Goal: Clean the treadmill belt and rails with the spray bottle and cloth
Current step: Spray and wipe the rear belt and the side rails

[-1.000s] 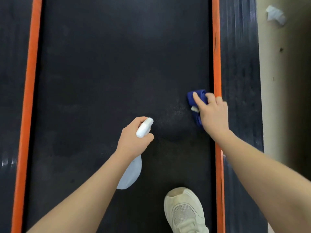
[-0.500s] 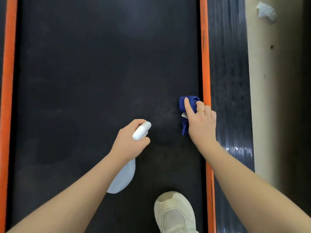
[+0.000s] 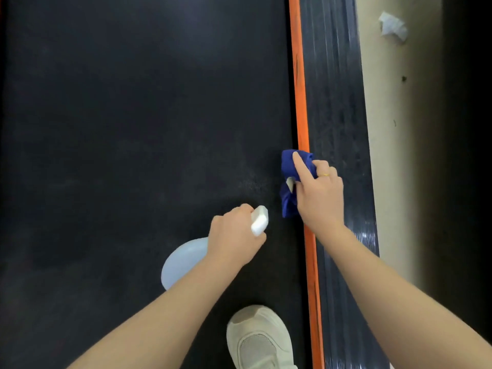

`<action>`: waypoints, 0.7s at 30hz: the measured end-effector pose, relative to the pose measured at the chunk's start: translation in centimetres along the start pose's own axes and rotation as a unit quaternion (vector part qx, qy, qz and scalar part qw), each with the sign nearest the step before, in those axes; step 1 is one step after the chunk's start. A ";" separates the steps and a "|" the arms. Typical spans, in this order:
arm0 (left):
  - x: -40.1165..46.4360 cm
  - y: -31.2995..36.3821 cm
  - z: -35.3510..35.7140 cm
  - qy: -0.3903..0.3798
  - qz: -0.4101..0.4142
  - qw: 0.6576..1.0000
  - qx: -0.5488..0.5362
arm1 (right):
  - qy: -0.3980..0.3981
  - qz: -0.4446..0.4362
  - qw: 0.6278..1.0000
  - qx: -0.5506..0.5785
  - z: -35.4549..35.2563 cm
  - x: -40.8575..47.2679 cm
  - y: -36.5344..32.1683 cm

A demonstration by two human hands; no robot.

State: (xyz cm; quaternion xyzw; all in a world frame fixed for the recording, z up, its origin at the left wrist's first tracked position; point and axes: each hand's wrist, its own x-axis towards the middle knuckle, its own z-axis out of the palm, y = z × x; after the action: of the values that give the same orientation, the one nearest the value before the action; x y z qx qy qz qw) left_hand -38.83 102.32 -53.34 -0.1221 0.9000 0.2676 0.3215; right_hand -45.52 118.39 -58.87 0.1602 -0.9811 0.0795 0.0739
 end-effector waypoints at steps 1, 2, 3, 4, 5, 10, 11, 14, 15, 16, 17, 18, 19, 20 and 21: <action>0.0 0.6 0.4 -0.003 0.013 1.000 0.000 | -0.001 0.009 1.000 0.021 -0.6 -0.6 0.7; 0.0 1.1 0.7 -0.006 0.019 1.000 -0.009 | -0.011 0.017 0.999 0.039 -1.0 -1.1 1.4; 0.1 1.5 0.9 -0.007 0.016 0.999 -0.030 | -0.021 0.023 0.998 0.055 -1.1 -1.4 2.0; 0.3 1.8 1.0 -0.007 0.003 0.998 -0.062 | -0.027 0.024 0.997 0.070 -1.1 -1.5 2.3; 0.5 1.8 0.9 -0.004 -0.016 0.995 -0.099 | -0.032 0.017 0.996 0.082 -1.1 -1.6 2.3; 1.5 0.0 -1.5 0.045 -0.089 0.963 -0.250 | -0.046 -0.135 0.990 0.023 1.2 -4.9 -1.8; 1.4 -0.6 -2.0 0.052 -0.087 0.956 -0.275 | -0.048 -0.152 0.987 -0.002 2.0 -5.2 -2.4; 1.2 -1.9 -3.0 0.074 -0.067 0.945 -0.312 | -0.014 -0.093 0.993 -0.068 3.9 -0.2 -2.7; 1.2 -2.4 -3.2 0.084 -0.066 0.942 -0.319 | -0.004 -0.054 0.995 -0.088 4.1 2.3 -2.6; 1.2 -2.8 -3.4 0.092 -0.069 0.939 -0.325 | -0.001 -0.022 0.995 -0.100 4.1 4.3 -2.6; 1.2 -3.3 -3.6 0.095 -0.075 0.938 -0.325 | -0.013 -0.002 0.996 -0.094 3.9 5.1 -3.0; 1.2 -3.7 -3.9 0.095 -0.083 0.939 -0.321 | -0.020 -0.004 0.997 -0.075 3.8 4.9 -3.5; 1.2 -4.1 -4.2 0.095 -0.091 0.939 -0.319 | -0.027 -0.027 0.998 -0.048 3.7 3.9 -4.0; 1.1 -4.6 -4.5 0.093 -0.100 0.938 -0.317 | -0.043 -0.067 0.997 -0.021 3.7 2.1 -4.7; 1.1 -5.0 -4.8 0.091 -0.106 0.938 -0.316 | -0.060 -0.113 0.992 0.002 3.3 0.3 -5.2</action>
State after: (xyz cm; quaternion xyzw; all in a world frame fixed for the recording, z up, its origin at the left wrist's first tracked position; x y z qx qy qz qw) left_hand -40.19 95.45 -52.96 -0.3356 0.7765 0.4905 0.2094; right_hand -44.52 112.81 -61.38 0.2745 -0.9592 0.0630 0.0234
